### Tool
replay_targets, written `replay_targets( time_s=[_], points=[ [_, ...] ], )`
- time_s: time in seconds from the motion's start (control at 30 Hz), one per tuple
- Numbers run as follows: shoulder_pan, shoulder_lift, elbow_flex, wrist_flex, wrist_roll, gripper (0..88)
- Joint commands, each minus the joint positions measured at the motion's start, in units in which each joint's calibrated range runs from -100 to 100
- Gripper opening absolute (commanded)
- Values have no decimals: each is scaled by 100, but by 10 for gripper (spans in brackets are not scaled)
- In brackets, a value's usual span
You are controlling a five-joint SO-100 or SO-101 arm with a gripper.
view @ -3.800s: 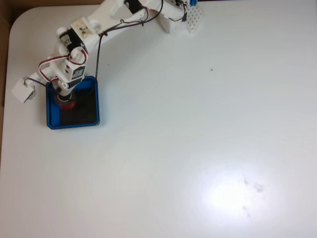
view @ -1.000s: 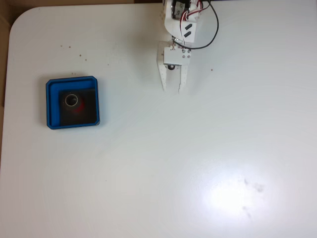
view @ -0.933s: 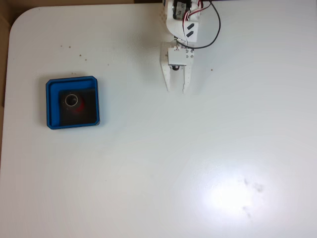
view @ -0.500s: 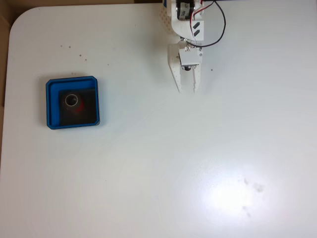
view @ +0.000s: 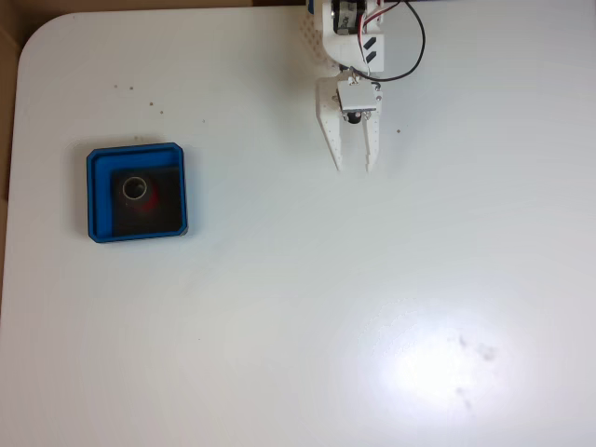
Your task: Pick the red roll and drop it in the blue box
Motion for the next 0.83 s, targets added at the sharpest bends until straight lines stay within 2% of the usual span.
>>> replay_targets(
  time_s=[0.0, 0.3, 0.8],
  points=[
    [-23, -61, 90, -51, 11, 157],
    [-13, -52, 90, -51, -42, 27],
    [-3, -52, 90, -51, 2, 24]
  ],
)
